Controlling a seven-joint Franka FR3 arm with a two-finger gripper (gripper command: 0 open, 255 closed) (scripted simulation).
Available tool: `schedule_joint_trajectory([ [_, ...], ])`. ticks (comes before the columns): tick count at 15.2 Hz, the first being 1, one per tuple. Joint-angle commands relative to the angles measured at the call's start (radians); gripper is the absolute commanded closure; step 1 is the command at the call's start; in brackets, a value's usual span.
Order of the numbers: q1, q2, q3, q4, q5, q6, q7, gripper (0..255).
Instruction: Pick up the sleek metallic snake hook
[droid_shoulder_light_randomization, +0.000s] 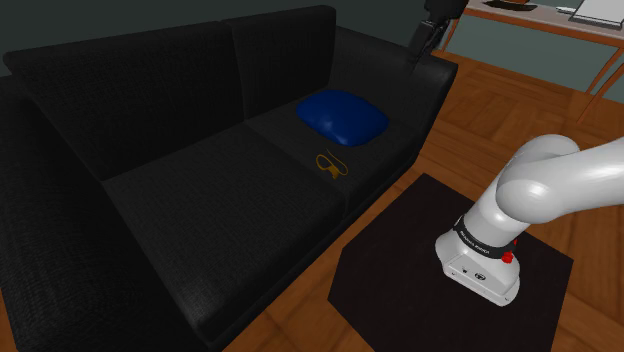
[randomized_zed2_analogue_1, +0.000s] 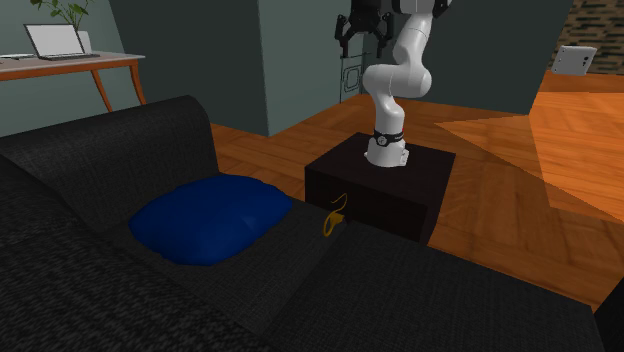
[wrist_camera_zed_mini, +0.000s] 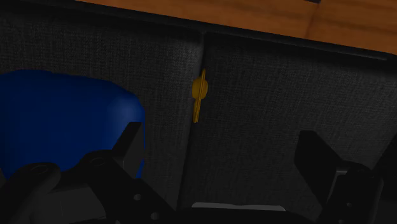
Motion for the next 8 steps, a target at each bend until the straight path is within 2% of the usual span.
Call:
schedule_joint_trajectory([
  [1,0.000,0.000,0.000,0.000,0.000,0.000,0.000,0],
  [8,0.007,0.088,0.013,-0.168,0.012,0.261,0.004,0],
])
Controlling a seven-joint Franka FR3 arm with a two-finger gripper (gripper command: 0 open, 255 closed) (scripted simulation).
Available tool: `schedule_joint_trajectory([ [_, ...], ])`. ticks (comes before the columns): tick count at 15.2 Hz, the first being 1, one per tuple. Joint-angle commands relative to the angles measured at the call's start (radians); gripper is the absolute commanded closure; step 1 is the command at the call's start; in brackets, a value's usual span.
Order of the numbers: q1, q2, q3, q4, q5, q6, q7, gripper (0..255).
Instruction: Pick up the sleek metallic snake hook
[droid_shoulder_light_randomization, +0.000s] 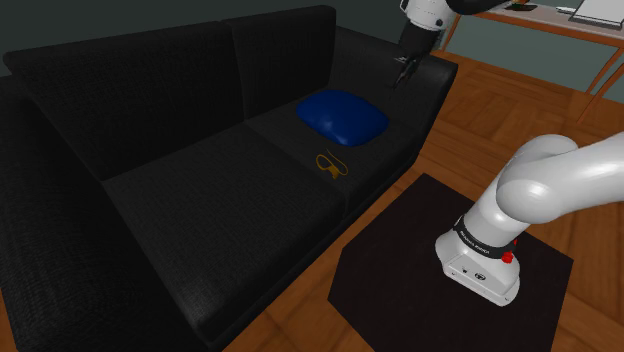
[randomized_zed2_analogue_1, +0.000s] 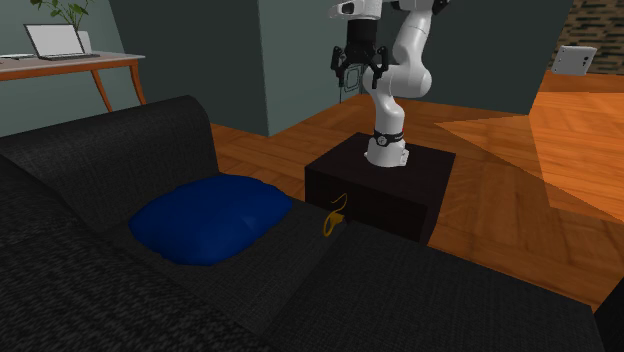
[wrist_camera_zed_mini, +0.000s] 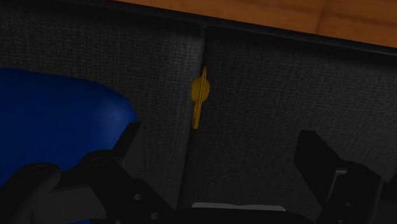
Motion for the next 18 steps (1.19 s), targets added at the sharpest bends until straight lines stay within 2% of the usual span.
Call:
schedule_joint_trajectory([
  [1,0.002,0.040,0.002,-0.034,0.003,0.078,-0.001,0],
  [10,0.017,0.300,0.017,-0.135,0.026,0.446,-0.002,0],
  [18,0.037,0.630,0.024,-0.112,0.057,0.759,-0.014,0],
])
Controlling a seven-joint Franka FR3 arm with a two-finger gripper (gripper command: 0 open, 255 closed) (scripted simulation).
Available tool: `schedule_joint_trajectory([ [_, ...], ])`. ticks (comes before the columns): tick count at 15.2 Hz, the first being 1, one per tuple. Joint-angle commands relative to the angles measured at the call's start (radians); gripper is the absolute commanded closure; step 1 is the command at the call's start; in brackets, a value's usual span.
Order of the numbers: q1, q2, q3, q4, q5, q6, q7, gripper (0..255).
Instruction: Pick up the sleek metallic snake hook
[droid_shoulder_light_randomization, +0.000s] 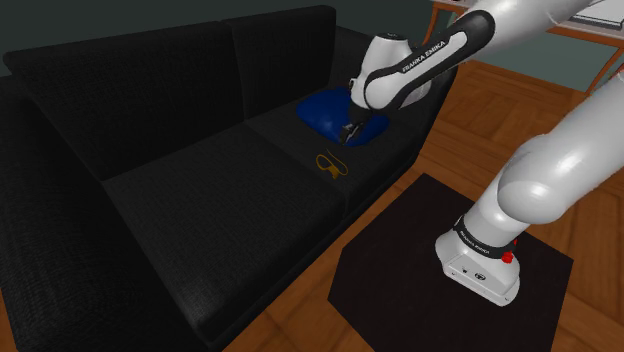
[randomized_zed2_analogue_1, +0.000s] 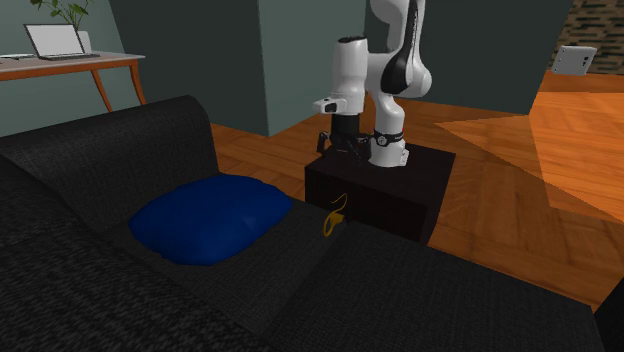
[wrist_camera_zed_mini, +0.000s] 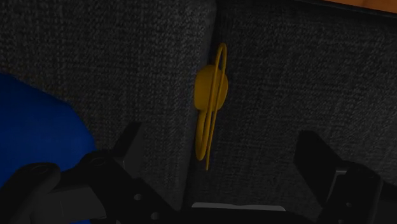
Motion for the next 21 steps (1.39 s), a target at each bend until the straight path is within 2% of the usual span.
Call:
schedule_joint_trajectory([
  [1,0.009,0.100,0.006,0.022,0.012,0.082,0.002,0],
  [6,0.016,0.326,0.016,0.098,0.045,0.236,-0.020,0],
  [14,0.001,0.455,0.038,0.117,0.076,0.346,-0.050,0],
  [16,0.001,0.455,0.038,0.117,0.076,0.346,-0.050,0],
  [17,0.001,0.455,0.038,0.118,0.076,0.345,-0.050,255],
  [21,0.001,0.455,0.038,0.118,0.076,0.345,-0.049,255],
])
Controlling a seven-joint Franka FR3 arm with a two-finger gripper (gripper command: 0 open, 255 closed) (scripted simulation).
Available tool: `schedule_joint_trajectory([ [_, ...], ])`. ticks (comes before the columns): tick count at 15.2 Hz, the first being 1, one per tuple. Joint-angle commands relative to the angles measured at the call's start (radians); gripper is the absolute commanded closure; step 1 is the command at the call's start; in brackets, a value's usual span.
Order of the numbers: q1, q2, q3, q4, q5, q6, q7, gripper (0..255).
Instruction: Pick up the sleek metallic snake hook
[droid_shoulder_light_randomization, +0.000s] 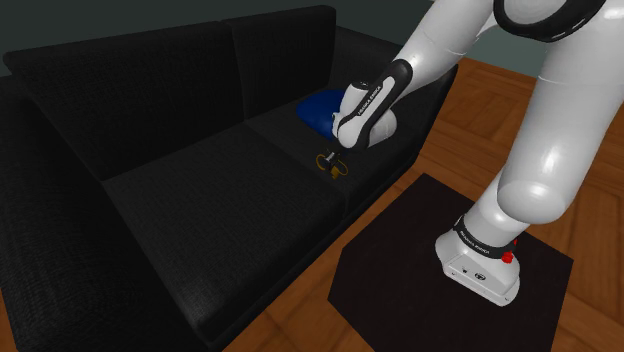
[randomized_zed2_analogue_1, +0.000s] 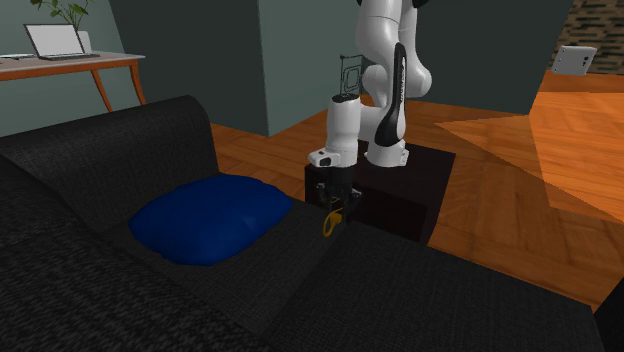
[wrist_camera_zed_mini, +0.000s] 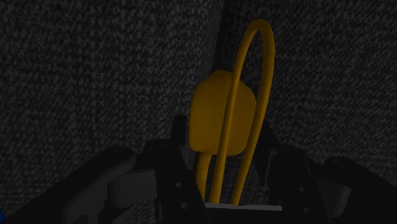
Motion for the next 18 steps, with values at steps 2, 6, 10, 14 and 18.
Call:
schedule_joint_trajectory([
  [2,0.000,0.001,0.000,0.000,0.000,0.000,0.000,255],
  [6,0.002,-0.015,-0.003,-0.004,-0.003,-0.012,0.003,255],
  [10,0.011,-0.077,-0.016,-0.012,-0.018,-0.066,0.018,255],
  [14,0.017,-0.137,-0.025,-0.016,-0.035,-0.121,0.034,255],
  [18,0.020,-0.195,-0.031,-0.017,-0.051,-0.179,0.048,255],
])
